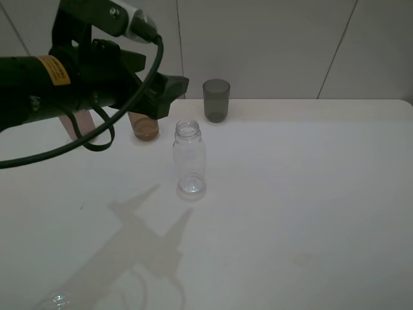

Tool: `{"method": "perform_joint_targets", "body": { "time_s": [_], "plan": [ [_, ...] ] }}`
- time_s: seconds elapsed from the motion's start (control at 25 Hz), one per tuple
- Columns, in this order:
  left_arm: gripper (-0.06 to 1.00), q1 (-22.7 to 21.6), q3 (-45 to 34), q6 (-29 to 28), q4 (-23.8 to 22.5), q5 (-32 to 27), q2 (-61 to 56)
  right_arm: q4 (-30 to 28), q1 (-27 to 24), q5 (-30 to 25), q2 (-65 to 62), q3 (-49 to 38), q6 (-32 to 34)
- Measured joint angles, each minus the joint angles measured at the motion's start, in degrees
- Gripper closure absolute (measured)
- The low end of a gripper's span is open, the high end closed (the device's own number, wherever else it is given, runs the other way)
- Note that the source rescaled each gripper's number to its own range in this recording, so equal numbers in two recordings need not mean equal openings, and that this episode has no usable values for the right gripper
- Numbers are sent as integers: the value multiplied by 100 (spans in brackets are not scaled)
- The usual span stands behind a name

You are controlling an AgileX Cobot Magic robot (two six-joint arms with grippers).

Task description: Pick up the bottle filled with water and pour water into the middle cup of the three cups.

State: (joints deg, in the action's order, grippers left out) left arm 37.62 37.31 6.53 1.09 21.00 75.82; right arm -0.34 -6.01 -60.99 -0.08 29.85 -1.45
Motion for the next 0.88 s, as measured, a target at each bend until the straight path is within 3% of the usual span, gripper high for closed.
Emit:
{"method": "perform_joint_targets", "body": {
  "time_s": [0.2, 0.36, 0.68, 0.88],
  "plan": [
    [-6, -392, 0, 282, 382, -2472, -1629, 34, 0, 0, 0, 0, 0],
    [-6, -1110, 0, 293, 401, -4120, -2901, 34, 0, 0, 0, 0, 0],
    [-6, -2679, 0, 288, 395, -6270, -5222, 34, 0, 0, 0, 0, 0],
    [-6, -3089, 5, 288, 361, -7289, -5879, 34, 0, 0, 0, 0, 0]
  ]
}}
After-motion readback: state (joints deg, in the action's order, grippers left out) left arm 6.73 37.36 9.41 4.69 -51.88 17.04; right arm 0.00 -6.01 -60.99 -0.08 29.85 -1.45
